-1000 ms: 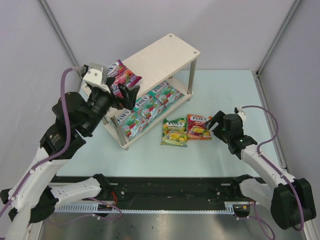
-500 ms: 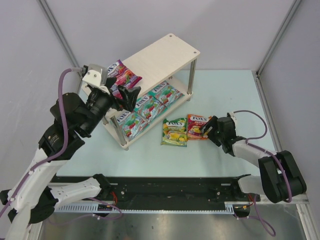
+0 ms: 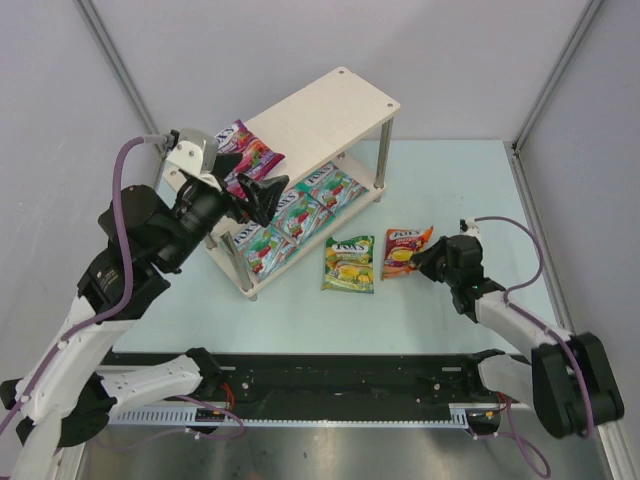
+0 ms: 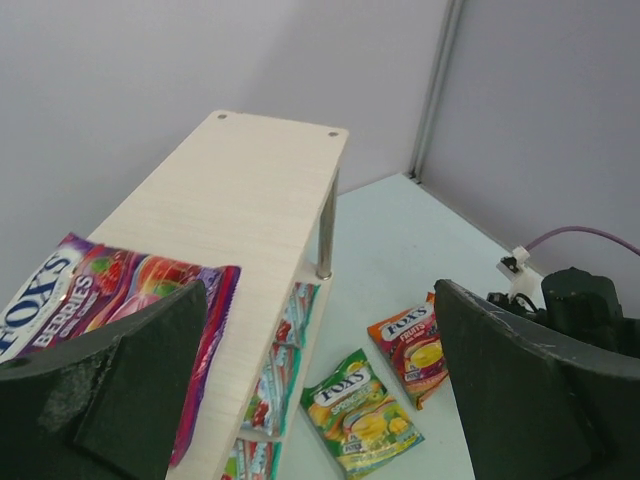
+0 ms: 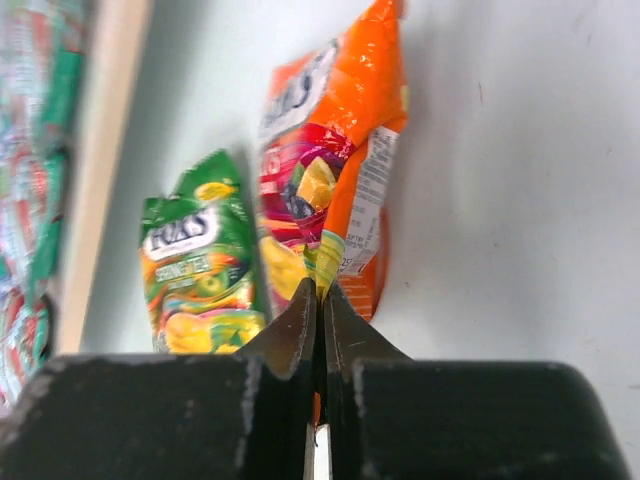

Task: Place and organize the candy bags onto the shelf

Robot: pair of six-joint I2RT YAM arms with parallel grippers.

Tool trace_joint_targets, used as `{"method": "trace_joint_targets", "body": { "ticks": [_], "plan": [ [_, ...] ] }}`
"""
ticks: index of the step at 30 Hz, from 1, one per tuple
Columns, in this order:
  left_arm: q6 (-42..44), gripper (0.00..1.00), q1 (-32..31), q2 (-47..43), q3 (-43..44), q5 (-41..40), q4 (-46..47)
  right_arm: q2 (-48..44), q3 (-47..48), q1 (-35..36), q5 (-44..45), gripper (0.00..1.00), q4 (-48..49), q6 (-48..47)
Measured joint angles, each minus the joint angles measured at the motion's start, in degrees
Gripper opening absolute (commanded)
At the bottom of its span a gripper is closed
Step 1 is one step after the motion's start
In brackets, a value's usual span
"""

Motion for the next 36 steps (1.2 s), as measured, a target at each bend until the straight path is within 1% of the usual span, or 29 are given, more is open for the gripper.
{"method": "trace_joint_targets", "body": {
  "ticks": [3,7,9,11,16,20,23,27,30,36],
  "plan": [
    [0.1,1.0,0.0,1.7,1.8,3.8,0.2,-8.4,-0.3,-1.3,-0.4,0.0,-2.9,-3.0],
    [0.1,1.0,0.0,8.0,10.6,11.3,-0.7,-21.7,-0.2,-4.1,-3.0,0.0,-5.0,-7.3],
    [-0.1,1.0,0.0,10.9,13.3,15.4,-0.3,-27.2,0.1,-5.4,-5.6,0.0,-5.8,-9.5],
    [-0.5,1.0,0.0,13.2,14.2,19.8,0.5,-32.1,1.4,-6.1,-9.7,0.0,-6.7,-12.2],
    [-2.1,1.0,0.4,20.9,15.1,29.2,0.1,-37.9,5.6,-6.5,-21.3,0.0,-6.9,-15.4],
    [-3.2,1.0,1.8,27.7,18.8,37.2,-2.0,-40.8,7.9,-6.5,-28.7,0.0,-6.2,-16.3],
    [-3.6,1.0,2.6,30.5,21.3,41.5,-3.3,-41.6,9.6,-6.5,-34.0,0.0,-4.3,-16.2],
    [-3.4,1.0,3.3,31.8,23.5,46.1,-4.5,-39.5,12.3,-6.5,-42.1,0.0,1.1,-14.0],
    [-3.0,1.0,3.5,31.9,24.1,48.9,-5.0,-37.4,13.2,-6.5,-47.9,0.0,6.9,-10.3],
    [-2.1,1.0,3.6,33.9,25.3,55.5,-6.6,-34.6,13.6,-6.5,-54.7,0.0,14.2,-5.0]
  ]
}}
